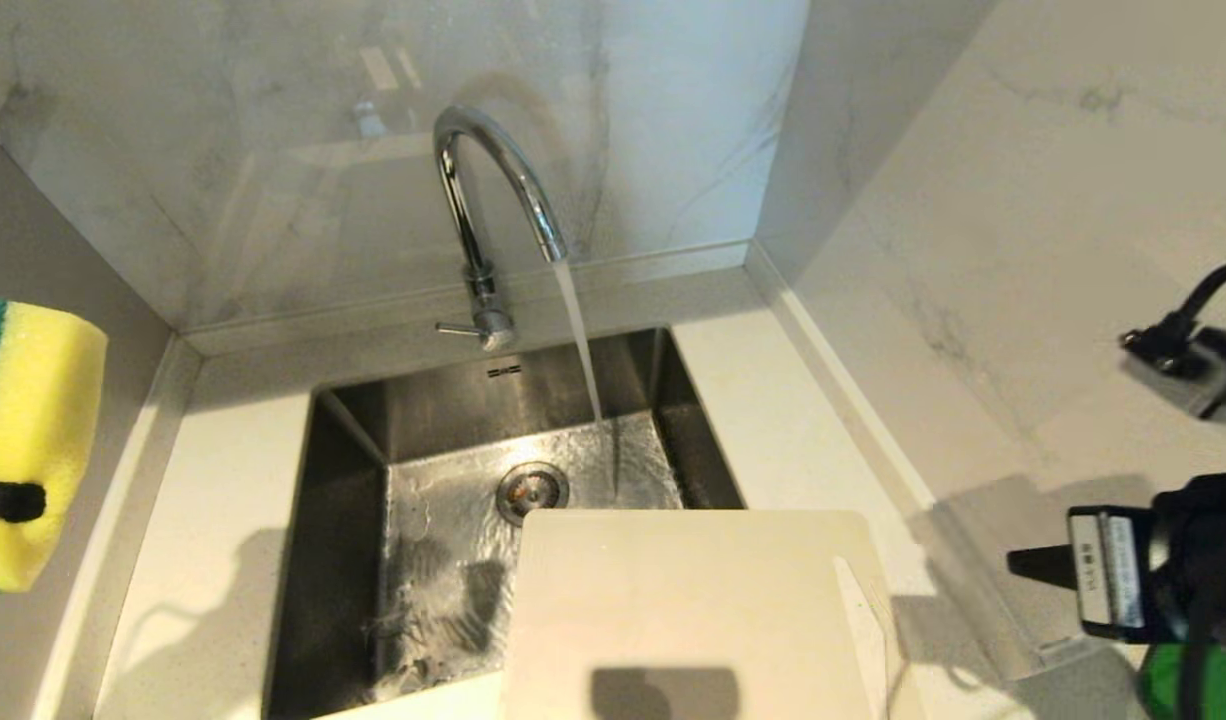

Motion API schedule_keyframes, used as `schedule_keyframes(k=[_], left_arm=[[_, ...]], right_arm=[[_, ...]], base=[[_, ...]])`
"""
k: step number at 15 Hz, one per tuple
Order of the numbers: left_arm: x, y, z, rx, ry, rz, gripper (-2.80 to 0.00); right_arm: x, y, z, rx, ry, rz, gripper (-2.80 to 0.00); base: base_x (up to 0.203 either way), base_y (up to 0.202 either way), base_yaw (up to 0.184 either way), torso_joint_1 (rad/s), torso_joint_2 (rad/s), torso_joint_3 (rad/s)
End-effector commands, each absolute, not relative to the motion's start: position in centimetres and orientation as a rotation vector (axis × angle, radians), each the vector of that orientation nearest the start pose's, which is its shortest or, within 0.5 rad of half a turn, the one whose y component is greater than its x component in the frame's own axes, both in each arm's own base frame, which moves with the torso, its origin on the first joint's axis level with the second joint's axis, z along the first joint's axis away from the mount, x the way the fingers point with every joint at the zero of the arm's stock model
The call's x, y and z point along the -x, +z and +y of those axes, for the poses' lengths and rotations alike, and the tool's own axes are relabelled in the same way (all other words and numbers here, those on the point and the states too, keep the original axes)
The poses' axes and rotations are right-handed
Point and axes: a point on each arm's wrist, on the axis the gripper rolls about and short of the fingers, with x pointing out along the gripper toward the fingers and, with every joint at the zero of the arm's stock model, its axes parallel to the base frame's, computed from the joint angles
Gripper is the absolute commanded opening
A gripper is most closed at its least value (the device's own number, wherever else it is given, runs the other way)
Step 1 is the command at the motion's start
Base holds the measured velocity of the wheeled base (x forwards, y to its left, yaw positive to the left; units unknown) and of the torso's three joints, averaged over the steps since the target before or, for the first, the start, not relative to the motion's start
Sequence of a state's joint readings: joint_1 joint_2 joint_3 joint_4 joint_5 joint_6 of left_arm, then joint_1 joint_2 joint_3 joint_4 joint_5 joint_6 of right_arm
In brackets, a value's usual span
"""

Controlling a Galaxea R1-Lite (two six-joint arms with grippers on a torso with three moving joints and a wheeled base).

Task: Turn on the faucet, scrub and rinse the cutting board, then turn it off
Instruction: Put down the cleaning cloth

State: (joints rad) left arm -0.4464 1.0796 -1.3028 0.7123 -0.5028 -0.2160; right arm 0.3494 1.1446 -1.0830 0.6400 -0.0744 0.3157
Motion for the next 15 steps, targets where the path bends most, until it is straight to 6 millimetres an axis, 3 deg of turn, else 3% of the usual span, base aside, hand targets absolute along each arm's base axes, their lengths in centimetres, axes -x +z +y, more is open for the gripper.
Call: schedule_keyframes(k=[1,4,9,15], left_arm=[[-8.0,33.2,-5.0,0.212,-0.877,0.589,-2.8],[-7.6,33.2,-4.8,0.213,-0.88,0.583,-2.8],[-7.7,33.2,-4.9,0.215,-0.886,0.587,-2.8],[-7.6,33.2,-4.8,0.215,-0.885,0.586,-2.8]], right_arm=[[-8.9,30.8,3.0,-0.166,0.13,0.633,-2.8],[-6.7,31.7,1.8,-0.169,0.048,0.575,-2.8],[-1.5,33.9,0.1,-0.225,0.08,0.487,-2.8],[5.0,39.1,-1.9,-0.353,0.153,0.323,-2.8]], base=[[0.0,0.0,0.0,0.0,0.0,0.0],[0.0,0.0,0.0,0.0,0.0,0.0],[0.0,0.0,0.0,0.0,0.0,0.0],[0.0,0.0,0.0,0.0,0.0,0.0]])
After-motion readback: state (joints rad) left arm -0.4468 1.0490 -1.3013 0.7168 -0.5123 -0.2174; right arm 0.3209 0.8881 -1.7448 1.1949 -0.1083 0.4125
